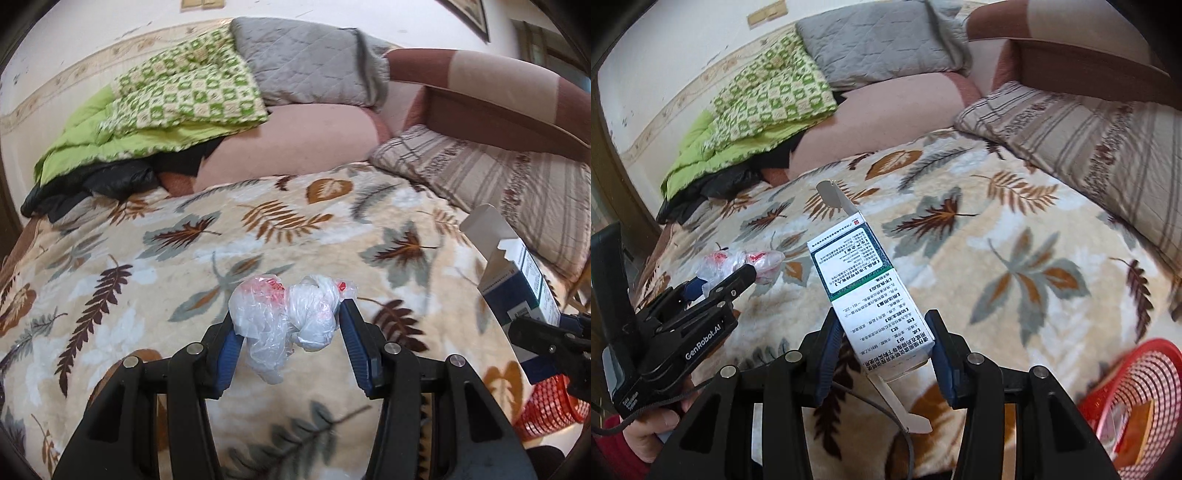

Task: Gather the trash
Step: 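Hold the plastic bag and medicine box lifted above the bed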

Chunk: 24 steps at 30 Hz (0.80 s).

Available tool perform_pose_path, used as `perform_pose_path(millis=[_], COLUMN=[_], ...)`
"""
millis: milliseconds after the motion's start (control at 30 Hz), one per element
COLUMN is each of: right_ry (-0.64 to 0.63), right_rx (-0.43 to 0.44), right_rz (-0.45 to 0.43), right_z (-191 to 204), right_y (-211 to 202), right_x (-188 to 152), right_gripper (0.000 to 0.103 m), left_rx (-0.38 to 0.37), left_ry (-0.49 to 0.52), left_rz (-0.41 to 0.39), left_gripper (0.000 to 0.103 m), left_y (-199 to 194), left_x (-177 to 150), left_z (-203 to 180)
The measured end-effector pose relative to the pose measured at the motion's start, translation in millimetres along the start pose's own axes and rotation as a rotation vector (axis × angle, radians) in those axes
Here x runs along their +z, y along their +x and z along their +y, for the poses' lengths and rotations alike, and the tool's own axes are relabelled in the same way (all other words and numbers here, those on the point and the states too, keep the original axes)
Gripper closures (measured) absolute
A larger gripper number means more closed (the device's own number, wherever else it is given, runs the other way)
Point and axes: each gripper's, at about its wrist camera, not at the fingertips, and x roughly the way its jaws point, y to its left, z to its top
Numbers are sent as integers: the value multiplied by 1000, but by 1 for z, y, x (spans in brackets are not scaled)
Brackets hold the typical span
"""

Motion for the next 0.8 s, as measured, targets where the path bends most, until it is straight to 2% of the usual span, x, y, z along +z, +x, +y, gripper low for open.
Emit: perform_pose_path(millis=[333,800], right_ry=[79,279], right_rx=[-42,-155], right_rz=[-46,-112], right_z=[-41,-140], right_y=[-50,-111], right_x=[-20,-49], right_gripper=[54,54], left_rx=[-65,-196], left_ry=[89,238], left_rz=[-38,-45], left_gripper=[53,52], left_y=[-39,-58], left_x=[-1,3], left_z=[-50,-140])
